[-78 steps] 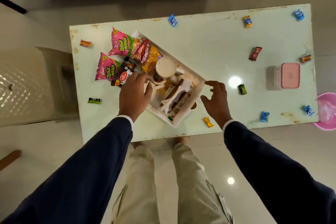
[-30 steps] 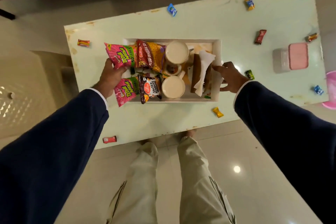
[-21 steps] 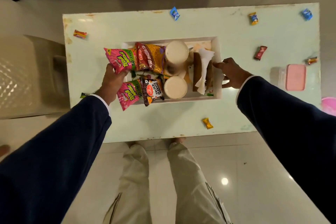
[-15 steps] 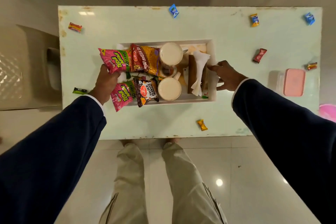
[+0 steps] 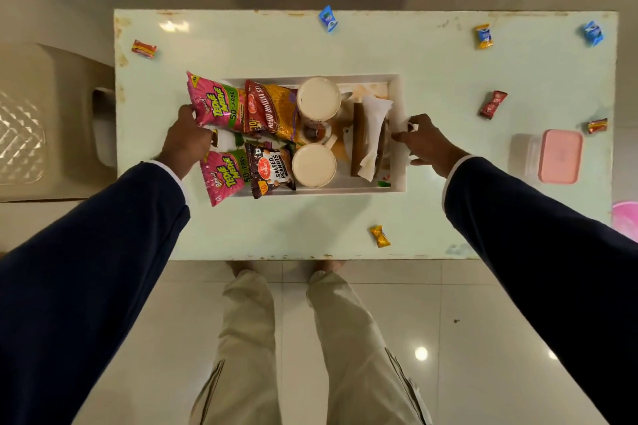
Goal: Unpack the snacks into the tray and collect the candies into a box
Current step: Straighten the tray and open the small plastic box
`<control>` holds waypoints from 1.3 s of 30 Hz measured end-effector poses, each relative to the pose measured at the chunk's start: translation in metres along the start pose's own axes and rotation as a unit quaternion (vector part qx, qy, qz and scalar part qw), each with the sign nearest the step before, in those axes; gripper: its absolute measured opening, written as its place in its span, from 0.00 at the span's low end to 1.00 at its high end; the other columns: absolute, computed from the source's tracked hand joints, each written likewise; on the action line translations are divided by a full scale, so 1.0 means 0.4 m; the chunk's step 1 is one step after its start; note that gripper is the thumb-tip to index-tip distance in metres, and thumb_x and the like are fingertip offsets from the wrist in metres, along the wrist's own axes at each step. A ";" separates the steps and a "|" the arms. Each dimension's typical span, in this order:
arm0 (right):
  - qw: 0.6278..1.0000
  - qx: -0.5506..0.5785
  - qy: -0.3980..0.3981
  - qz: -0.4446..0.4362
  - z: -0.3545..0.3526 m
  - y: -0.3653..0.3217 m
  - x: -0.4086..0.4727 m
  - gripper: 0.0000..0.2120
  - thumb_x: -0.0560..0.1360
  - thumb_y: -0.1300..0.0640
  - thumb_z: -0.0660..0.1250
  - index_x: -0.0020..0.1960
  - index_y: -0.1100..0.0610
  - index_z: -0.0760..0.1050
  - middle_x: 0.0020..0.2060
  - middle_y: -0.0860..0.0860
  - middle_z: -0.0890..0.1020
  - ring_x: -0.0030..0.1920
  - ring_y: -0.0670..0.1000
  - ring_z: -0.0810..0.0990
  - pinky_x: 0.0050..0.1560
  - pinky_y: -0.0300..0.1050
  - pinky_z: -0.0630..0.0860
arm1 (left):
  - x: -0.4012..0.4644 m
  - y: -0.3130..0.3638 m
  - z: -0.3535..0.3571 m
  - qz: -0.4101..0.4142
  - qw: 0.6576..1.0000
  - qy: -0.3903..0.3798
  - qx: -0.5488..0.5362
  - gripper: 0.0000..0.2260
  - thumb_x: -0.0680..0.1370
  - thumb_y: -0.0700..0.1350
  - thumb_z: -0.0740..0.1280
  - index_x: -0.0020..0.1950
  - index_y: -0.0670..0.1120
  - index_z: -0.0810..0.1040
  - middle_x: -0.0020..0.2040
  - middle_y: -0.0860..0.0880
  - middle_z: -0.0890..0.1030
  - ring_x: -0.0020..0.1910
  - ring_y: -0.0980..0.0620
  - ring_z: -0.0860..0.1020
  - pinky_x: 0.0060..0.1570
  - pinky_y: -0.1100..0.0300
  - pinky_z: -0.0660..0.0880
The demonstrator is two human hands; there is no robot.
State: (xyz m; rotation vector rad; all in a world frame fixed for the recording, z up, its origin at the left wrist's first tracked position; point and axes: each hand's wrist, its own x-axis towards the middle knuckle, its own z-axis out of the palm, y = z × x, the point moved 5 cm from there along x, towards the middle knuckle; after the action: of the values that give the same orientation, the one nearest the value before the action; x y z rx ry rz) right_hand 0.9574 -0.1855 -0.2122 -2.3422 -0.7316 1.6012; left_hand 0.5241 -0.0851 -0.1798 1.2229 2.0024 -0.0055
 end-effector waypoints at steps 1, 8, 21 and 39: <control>0.999 -0.030 0.018 -0.012 -0.004 -0.001 -0.004 0.31 0.77 0.50 0.70 0.75 0.53 0.62 0.68 0.56 0.72 0.65 0.60 0.76 0.55 0.55 0.78 | -0.008 0.004 -0.005 0.004 1.000 0.003 -0.009 0.26 0.79 0.38 0.66 0.76 0.44 0.63 0.68 0.39 0.75 0.64 0.37 0.76 0.49 0.52 0.72; 0.978 -0.138 0.107 -0.116 -0.027 -0.014 -0.121 0.29 0.76 0.54 0.70 0.74 0.59 0.64 0.69 0.60 0.70 0.69 0.63 0.69 0.71 0.55 0.62 | -0.196 0.097 -0.044 0.165 0.970 0.139 0.116 0.27 0.75 0.40 0.70 0.73 0.45 0.66 0.71 0.42 0.69 0.69 0.38 0.69 0.62 0.36 0.70; 0.939 -0.209 0.182 -0.206 -0.198 0.109 -0.512 0.25 0.74 0.62 0.70 0.69 0.61 0.71 0.65 0.59 0.74 0.67 0.62 0.70 0.65 0.44 0.58 | -0.615 0.391 0.165 0.491 0.849 -0.050 0.188 0.24 0.72 0.38 0.66 0.67 0.47 0.71 0.65 0.44 0.73 0.62 0.38 0.74 0.54 0.42 0.74; 0.958 -0.181 0.214 -0.058 -0.601 0.482 -0.072 0.56 0.64 0.34 0.76 0.79 0.56 0.52 0.70 0.56 0.67 0.65 0.63 0.71 0.59 0.61 0.75 | -0.719 0.676 0.849 0.247 0.910 -0.329 0.054 0.14 0.80 0.37 0.61 0.58 0.52 0.80 0.55 0.52 0.81 0.56 0.56 0.79 0.54 0.62 0.73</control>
State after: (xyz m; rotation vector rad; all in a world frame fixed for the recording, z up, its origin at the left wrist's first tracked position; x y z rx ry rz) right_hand 1.2234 -0.3405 -0.1802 -2.7019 -1.1019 0.9148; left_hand 1.0036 -0.2840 -0.1419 1.5184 1.0951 -0.2493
